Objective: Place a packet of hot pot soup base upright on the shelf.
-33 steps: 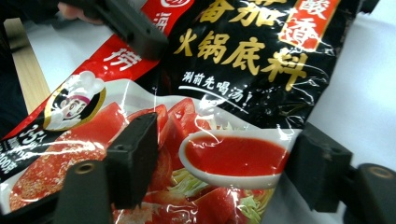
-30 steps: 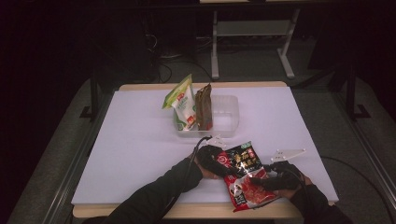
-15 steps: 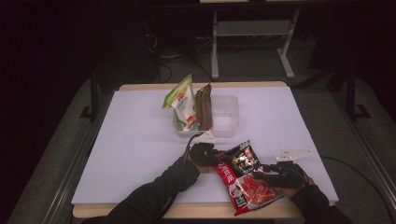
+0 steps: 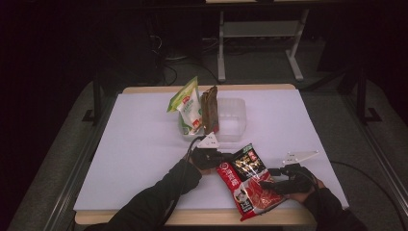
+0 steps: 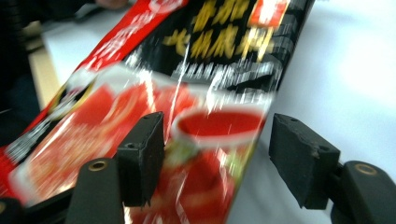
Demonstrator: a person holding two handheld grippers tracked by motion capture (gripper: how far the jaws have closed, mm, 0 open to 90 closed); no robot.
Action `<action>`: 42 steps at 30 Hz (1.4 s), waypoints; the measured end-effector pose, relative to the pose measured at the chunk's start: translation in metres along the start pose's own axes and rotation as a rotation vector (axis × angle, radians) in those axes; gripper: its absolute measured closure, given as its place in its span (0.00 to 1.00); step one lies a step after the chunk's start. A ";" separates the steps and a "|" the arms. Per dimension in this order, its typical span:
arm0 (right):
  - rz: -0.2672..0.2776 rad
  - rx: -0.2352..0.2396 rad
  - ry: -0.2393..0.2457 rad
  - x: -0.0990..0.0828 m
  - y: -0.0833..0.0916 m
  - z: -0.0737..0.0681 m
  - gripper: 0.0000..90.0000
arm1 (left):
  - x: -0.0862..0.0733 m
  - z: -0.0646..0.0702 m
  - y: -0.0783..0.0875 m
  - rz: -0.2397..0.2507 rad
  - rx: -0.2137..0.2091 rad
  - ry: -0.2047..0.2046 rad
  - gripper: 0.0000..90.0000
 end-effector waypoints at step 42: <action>0.002 0.014 0.026 0.004 -0.021 -0.017 0.67 | -0.032 -0.013 0.066 0.072 0.063 0.199 0.23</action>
Point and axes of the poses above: each handheld gripper's, and its own axes: y roughly backward along the jaws, x roughly out of its top, z roughly to its right, the point moved 2 cm from there along -y, roughly forward along the jaws, and after that the axes turned 1 degree about -z, right-handed, at the moved point
